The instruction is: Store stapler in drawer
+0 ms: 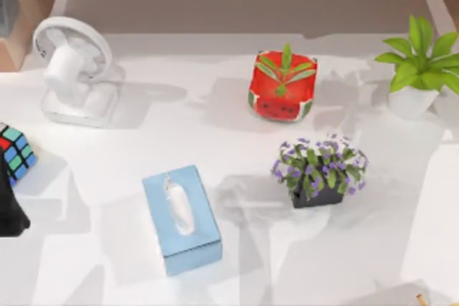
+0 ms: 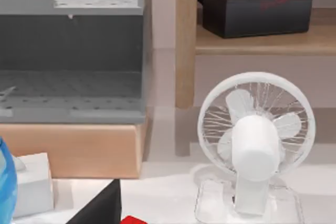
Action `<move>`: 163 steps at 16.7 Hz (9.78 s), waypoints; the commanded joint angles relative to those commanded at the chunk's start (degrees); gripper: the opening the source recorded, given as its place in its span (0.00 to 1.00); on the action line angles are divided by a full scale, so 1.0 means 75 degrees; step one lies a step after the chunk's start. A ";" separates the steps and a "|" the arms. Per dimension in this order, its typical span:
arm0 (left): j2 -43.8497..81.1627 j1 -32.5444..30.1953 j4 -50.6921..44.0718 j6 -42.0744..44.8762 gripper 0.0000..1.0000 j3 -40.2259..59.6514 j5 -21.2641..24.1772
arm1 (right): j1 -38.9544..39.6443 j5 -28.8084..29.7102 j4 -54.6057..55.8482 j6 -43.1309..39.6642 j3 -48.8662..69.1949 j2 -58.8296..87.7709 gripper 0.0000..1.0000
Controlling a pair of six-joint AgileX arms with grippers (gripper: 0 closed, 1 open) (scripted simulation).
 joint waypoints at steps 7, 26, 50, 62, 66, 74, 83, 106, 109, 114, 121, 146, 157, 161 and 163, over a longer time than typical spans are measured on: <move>0.0000 0.0000 0.0000 0.0000 1.00 0.0000 0.0000 | 0.0038 -0.0002 -0.0054 0.0006 0.0028 0.0029 0.00; 0.0000 0.0000 0.0000 0.0000 1.00 0.0000 0.0000 | -0.0003 -0.0003 0.0284 0.0001 -0.0365 -0.0015 0.00; 0.0000 0.0000 0.0000 0.0000 1.00 0.0000 0.0000 | 0.0014 -0.0003 0.0284 0.0000 -0.0363 -0.0014 1.00; 0.0000 0.0000 0.0000 0.0000 1.00 0.0000 0.0000 | -0.1790 0.0234 0.5617 -0.2499 -0.1172 -0.2121 1.00; 0.0000 0.0000 0.0000 0.0000 1.00 0.0000 0.0000 | -0.2815 0.0113 0.9105 -0.3840 -0.2395 -0.2369 1.00; 0.0000 0.0000 0.0000 0.0000 1.00 0.0000 0.0000 | -0.4138 -0.1297 1.5913 -0.6471 -0.6956 -0.3012 1.00; 0.0000 0.0000 0.0000 0.0000 1.00 0.0000 0.0000 | -0.3926 -0.4061 2.1593 -0.8489 -1.3325 -0.3718 1.00; 0.0000 0.0000 0.0000 0.0000 1.00 0.0000 0.0000 | -0.2332 -0.5019 2.3058 -0.9079 -1.4882 -0.3797 0.92; 0.0000 0.0000 0.0000 0.0000 1.00 0.0000 0.0000 | -0.2332 -0.5019 2.3058 -0.9079 -1.4882 -0.3797 0.70; 0.0000 0.0000 0.0000 0.0000 1.00 0.0000 0.0000 | -0.2332 -0.5019 2.3058 -0.9079 -1.4882 -0.3797 0.32; 0.0000 0.0000 0.0000 0.0000 1.00 0.0000 0.0000 | -0.2332 -0.5019 2.3058 -0.9079 -1.4882 -0.3797 0.00; 0.0000 0.0000 0.0000 0.0000 1.00 0.0000 0.0000 | -0.1323 -0.3901 2.1641 -0.9107 -1.2645 -0.2900 0.00; 0.0000 0.0000 0.0000 0.0000 1.00 0.0000 0.0000 | -0.0903 -0.3465 2.0855 -0.9057 -1.1373 -0.2388 0.00; 0.0000 0.0000 0.0000 0.0000 1.00 0.0000 0.0000 | -0.0794 -0.3364 2.0607 -0.9087 -1.0899 -0.2162 0.00; 0.0000 0.0000 0.0000 0.0000 1.00 0.0000 0.0000 | -0.0681 -0.3250 2.0333 -0.9098 -1.0392 -0.1931 0.00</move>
